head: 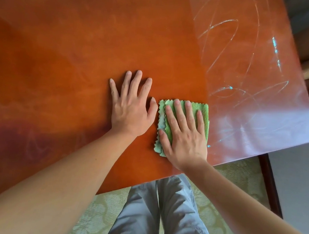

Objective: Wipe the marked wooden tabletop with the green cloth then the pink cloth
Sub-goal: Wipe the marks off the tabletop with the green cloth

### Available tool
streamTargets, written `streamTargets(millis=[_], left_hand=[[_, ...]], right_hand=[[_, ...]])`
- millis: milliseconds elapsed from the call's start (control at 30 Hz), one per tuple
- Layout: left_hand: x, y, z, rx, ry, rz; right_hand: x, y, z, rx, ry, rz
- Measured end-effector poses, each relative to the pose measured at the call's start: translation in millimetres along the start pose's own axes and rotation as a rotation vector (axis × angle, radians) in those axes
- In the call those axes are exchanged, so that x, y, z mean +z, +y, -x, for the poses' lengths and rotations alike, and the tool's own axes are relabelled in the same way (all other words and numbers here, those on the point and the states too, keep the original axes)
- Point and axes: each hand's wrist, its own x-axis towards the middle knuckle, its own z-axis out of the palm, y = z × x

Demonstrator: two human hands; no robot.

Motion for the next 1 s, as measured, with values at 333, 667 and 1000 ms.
streamTargets(millis=[333,667,1000], left_hand=[[-9.3,10.5,-0.8,0.159,-0.024,-0.018],[-5.5,67.0,-3.9,0.203,-0.084,0.201],[8.0,64.3,1.4,0.231,-0.033,0.077]], right_hand=[[-1.2,-4.4,23.8,-0.064,-0.038,-0.008],[-11.5,36.0,34.6,-0.089,-0.057,-0.021],[-19.6,93.6,36.8,0.029,-0.024,0.041]])
